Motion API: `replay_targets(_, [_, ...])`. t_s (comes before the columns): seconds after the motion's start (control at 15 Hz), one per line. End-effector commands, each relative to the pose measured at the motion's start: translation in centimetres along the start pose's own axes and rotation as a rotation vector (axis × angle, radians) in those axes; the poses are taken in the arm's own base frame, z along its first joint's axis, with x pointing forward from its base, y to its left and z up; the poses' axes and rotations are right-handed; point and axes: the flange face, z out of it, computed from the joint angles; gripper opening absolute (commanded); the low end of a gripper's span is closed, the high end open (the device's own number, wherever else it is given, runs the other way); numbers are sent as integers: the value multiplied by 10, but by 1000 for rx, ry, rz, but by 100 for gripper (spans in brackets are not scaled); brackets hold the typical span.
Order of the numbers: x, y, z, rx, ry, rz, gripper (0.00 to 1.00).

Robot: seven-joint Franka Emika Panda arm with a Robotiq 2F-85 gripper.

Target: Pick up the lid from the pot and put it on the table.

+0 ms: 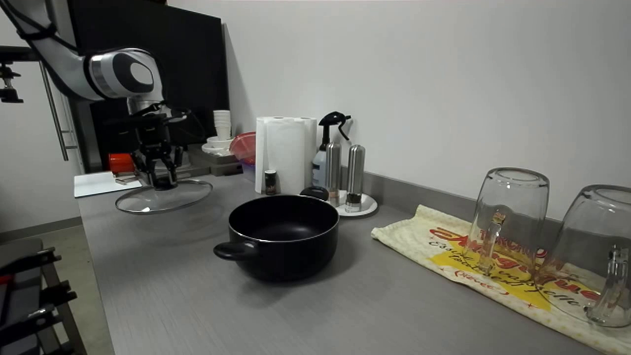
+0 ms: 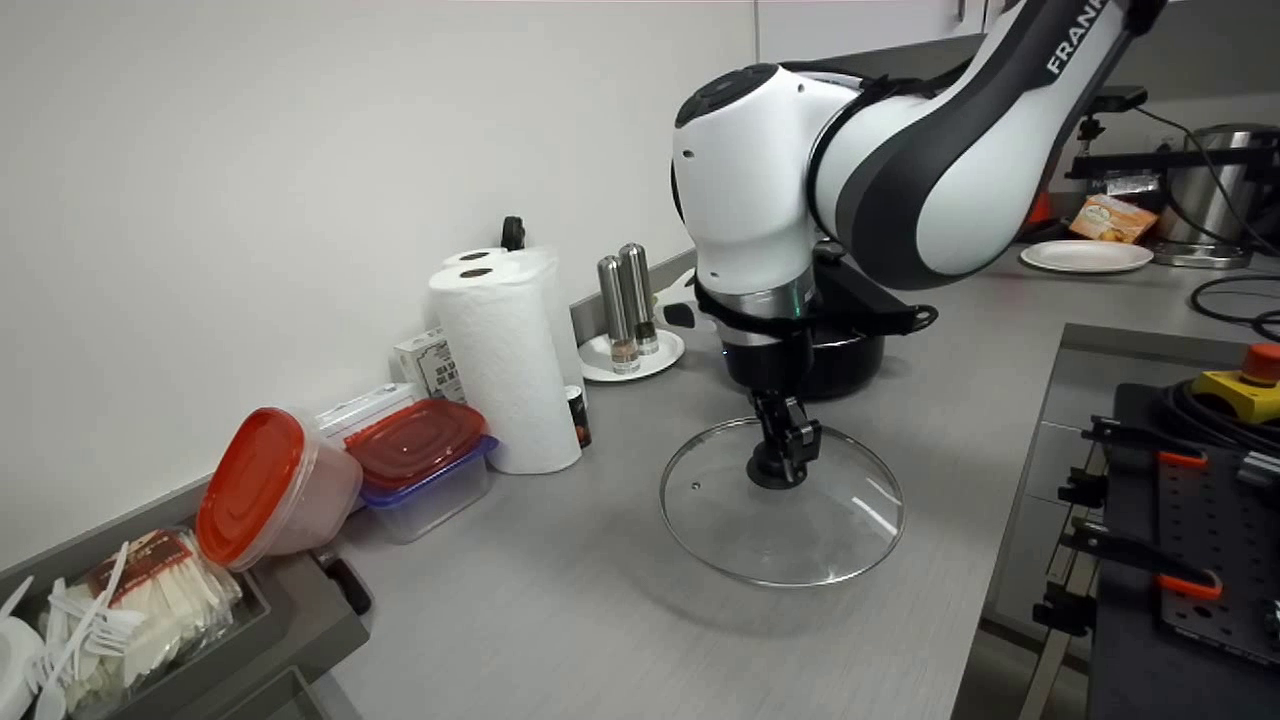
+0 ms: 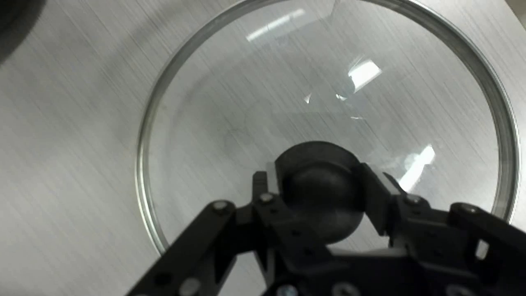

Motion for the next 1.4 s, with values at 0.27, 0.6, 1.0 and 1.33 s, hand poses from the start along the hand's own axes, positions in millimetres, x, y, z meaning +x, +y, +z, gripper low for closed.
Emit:
replay_targets(0.27, [14, -14, 8, 10, 0, -5, 24])
replay_targets(0.6, [17, -20, 32, 23, -19, 14, 24])
replay_targets(1.0, [18, -11, 60, 44, -41, 75, 24])
replay_targets(1.33, [16, -1, 71, 47, -57, 126, 24])
